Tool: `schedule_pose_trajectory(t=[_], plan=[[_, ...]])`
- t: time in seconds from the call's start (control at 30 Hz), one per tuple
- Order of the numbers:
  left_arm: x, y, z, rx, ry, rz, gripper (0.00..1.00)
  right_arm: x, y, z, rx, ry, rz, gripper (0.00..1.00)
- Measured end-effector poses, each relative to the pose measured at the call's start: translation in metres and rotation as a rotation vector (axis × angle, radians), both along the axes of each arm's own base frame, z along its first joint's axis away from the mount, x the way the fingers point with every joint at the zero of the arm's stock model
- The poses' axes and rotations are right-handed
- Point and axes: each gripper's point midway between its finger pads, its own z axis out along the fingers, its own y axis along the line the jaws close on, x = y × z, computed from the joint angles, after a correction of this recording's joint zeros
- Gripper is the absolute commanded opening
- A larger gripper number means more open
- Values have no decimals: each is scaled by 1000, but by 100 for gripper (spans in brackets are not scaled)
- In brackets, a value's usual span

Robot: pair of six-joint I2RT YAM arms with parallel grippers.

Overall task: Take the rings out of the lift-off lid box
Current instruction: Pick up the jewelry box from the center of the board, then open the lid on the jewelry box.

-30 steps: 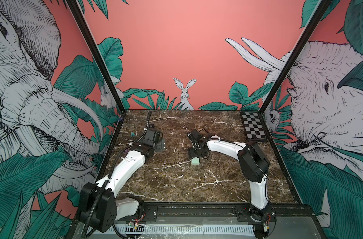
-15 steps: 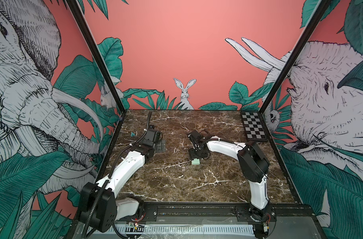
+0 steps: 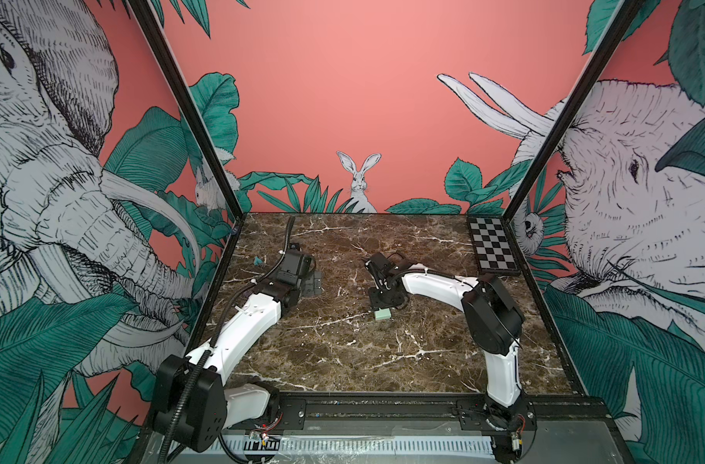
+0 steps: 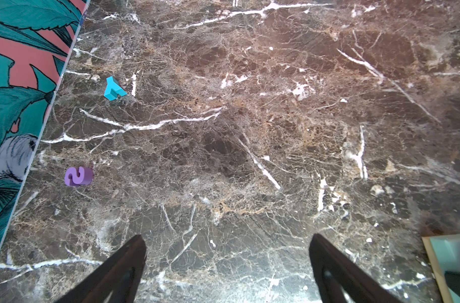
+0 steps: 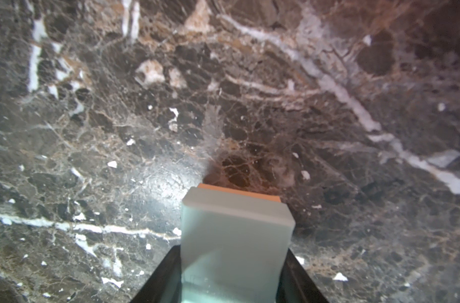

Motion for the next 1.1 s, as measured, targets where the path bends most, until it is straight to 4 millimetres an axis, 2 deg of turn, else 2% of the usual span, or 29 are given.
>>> schedule_pose_trajectory(t=[0.1, 0.2, 0.3, 0.4, 0.47, 0.57, 0.63, 0.73, 0.93, 1.03, 1.1], plan=[[-2, -7, -2, -32, 13, -28, 99, 0, -2, 8, 1, -2, 11, 51], [-5, -22, -4, -99, 37, -79, 99, 1, -3, 25, 37, -13, 16, 50], [-7, -43, -1, -210, 50, -145, 99, 8, -5, 51, 119, -28, 7, 49], [-7, -67, 10, -388, 36, -215, 98, 15, -10, 82, 224, -44, -11, 49], [-7, -77, 18, -525, 17, -243, 94, 18, -13, 103, 293, -56, -15, 49], [-8, -90, 30, -725, -12, -290, 95, 23, -18, 137, 405, -81, -15, 49], [-10, -104, 41, -856, -16, -345, 96, 25, -20, 160, 488, -98, -11, 49], [-8, -128, 68, -1053, -46, -449, 97, 25, -22, 194, 612, -120, 3, 50], [-4, -162, 108, -1308, -62, -600, 97, 21, -17, 258, 853, -162, 43, 50], [-6, -179, 127, -1389, -61, -671, 98, 16, -11, 281, 964, -167, 74, 49], [-9, -190, 141, -1426, -63, -722, 99, 14, -7, 290, 1017, -160, 88, 49]])
